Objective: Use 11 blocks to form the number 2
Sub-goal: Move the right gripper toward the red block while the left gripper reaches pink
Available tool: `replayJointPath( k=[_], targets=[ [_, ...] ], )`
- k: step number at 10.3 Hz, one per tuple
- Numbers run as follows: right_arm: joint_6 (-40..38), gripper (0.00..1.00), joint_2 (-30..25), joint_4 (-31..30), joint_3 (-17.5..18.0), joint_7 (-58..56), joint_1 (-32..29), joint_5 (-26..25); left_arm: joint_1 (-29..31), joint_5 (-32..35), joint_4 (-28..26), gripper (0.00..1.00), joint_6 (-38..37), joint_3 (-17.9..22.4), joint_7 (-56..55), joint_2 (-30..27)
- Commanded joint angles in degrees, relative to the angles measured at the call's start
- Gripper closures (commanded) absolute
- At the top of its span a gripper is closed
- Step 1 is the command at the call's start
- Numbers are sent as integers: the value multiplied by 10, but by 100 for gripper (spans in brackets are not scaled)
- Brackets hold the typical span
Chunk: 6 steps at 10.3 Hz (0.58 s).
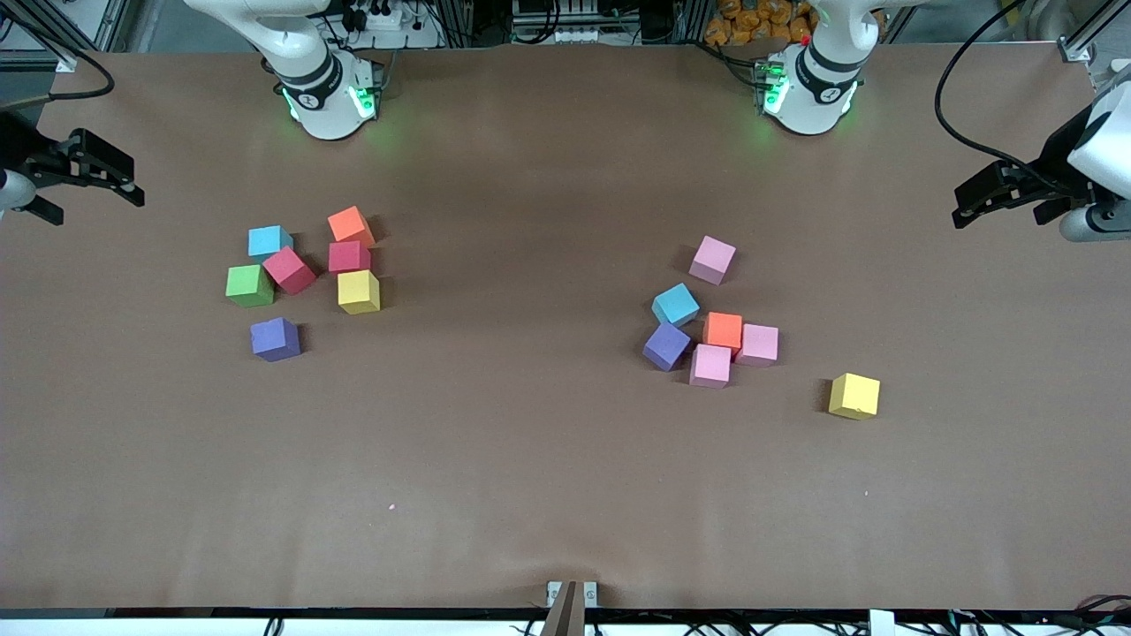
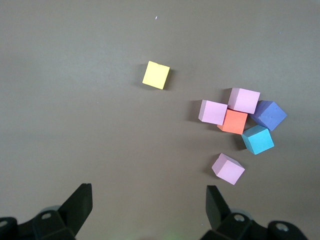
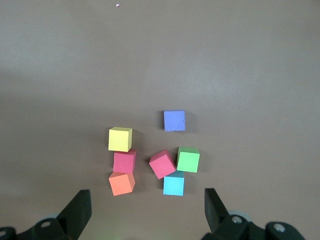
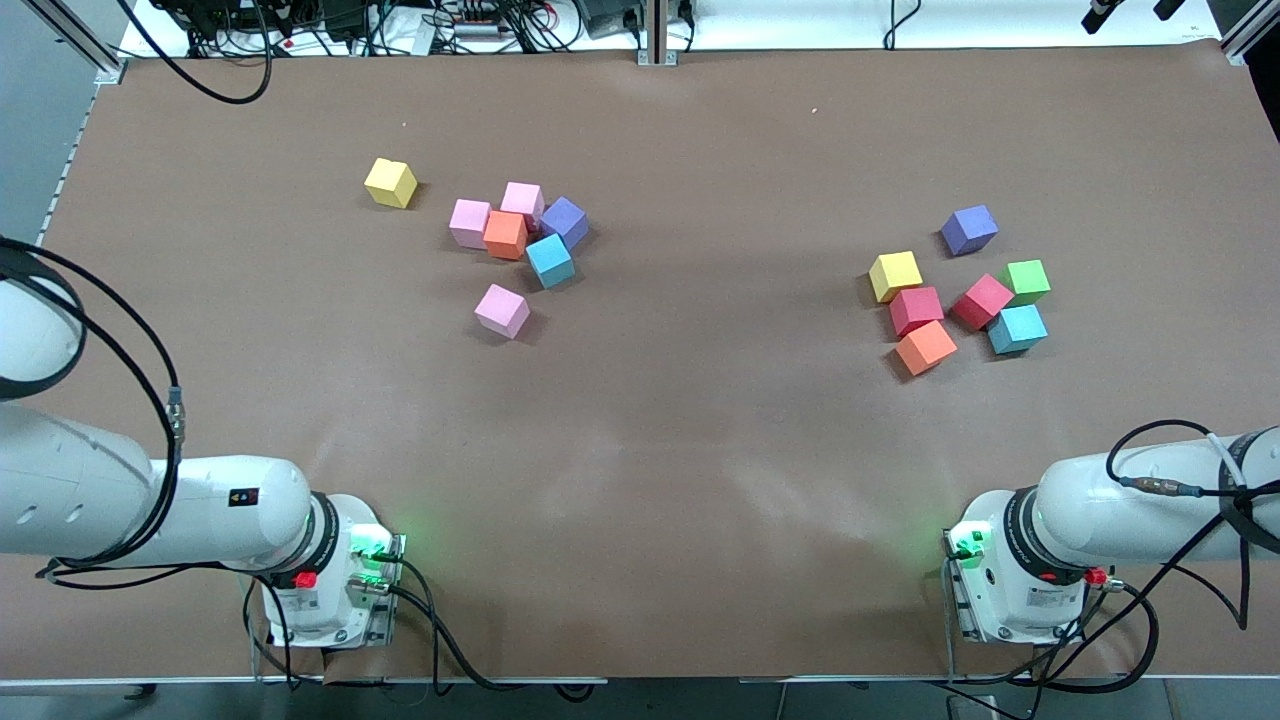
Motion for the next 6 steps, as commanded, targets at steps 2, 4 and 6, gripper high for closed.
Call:
replayJointPath(
  k=[2,4,6],
  targets=[
    [-3,0,-10,-12,0,7,-3,-4,0,13,8,0,-9,-2,10,0],
    [-2,0,-4,-13,-1,7,-3,-4,0,11,8,0,-9,-3,12,3],
    [0,0,1,-35,-1,13,-3,-4,-2,6,-3,0,-9,-9,11,5]
  ],
)
